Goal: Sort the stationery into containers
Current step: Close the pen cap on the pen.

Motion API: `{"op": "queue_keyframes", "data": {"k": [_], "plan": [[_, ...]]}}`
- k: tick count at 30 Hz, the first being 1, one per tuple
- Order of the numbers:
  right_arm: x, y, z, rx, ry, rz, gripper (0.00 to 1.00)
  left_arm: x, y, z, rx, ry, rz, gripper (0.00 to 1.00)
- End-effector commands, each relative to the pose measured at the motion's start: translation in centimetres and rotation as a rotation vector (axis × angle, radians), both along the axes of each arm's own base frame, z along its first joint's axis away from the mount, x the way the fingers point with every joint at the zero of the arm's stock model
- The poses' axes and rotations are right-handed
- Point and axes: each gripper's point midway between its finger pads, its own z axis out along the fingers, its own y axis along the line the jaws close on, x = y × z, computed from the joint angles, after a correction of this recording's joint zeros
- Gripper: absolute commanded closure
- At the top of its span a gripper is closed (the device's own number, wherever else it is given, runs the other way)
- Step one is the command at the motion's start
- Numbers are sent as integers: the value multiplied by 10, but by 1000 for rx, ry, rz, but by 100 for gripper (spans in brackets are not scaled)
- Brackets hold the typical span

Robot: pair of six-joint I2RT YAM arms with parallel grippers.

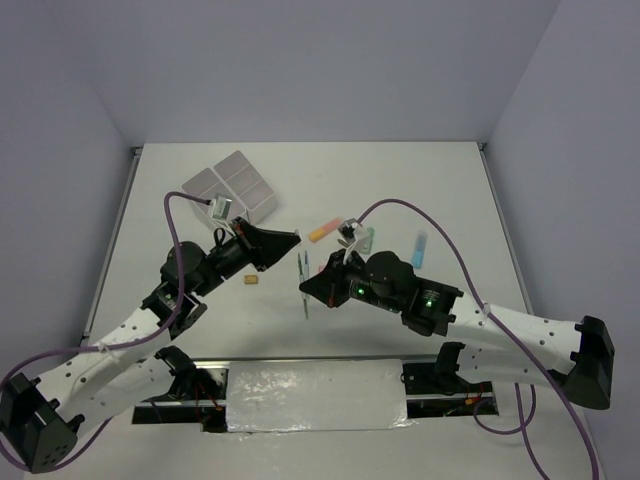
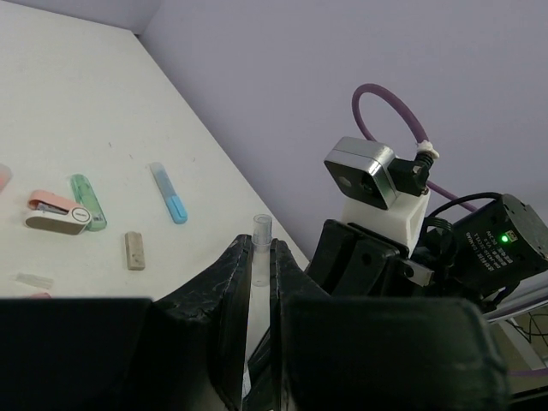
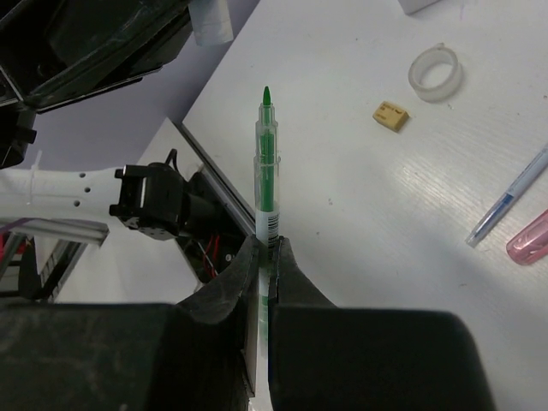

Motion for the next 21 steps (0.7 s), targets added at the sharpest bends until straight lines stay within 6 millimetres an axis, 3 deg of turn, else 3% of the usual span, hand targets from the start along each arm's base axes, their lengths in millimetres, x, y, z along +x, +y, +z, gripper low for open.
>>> {"op": "queue_keyframes", "data": {"k": [1, 21], "plan": [[1, 8, 33, 60, -65, 6, 100, -4, 3, 24, -22, -95, 4, 100], [2, 2, 43, 61, -99, -17, 100, -3, 3, 19, 20, -99, 10, 100]]}}
